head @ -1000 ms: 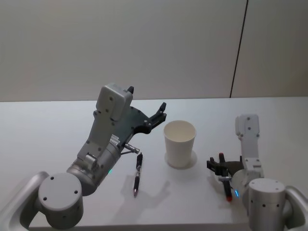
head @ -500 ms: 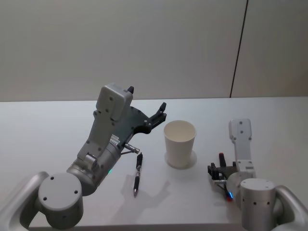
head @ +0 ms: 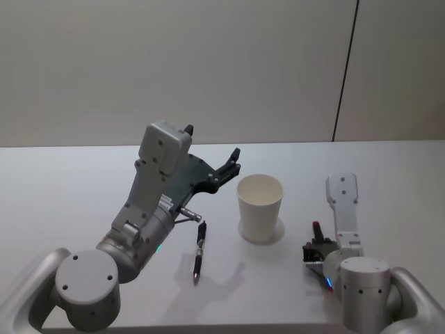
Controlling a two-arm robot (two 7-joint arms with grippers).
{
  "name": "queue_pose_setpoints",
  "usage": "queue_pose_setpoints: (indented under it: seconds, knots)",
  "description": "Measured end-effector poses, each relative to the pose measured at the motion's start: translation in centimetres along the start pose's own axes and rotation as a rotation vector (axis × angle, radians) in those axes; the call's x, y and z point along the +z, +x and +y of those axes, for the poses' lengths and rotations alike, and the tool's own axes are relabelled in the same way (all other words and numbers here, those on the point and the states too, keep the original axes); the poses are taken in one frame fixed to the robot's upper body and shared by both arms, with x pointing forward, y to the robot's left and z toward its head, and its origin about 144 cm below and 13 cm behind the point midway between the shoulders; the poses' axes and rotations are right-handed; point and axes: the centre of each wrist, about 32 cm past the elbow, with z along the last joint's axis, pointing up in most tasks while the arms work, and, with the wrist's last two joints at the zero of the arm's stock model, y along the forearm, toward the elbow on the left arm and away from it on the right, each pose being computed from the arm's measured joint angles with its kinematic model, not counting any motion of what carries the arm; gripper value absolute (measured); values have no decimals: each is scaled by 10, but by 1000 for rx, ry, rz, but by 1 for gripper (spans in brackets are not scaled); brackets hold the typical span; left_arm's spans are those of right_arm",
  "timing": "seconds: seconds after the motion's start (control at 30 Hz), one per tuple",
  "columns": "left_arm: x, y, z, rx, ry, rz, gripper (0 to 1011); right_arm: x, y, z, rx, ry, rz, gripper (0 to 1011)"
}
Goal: Place the pen into the pen holder.
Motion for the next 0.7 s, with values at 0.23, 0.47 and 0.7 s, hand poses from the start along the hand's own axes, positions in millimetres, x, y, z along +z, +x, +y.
queue_pose_setpoints:
  seconds: [0.23,0.47,0.7]
  knots:
    - [0,0,0,0,0,0,1004,0,-2,1,1,2,2,176]
    - [0,0,0,0,0,0,1004,2,-2,0,7,20,4,176]
    - [0,0,0,0,0,0,1004,4,-1,-5,19,88,4,176]
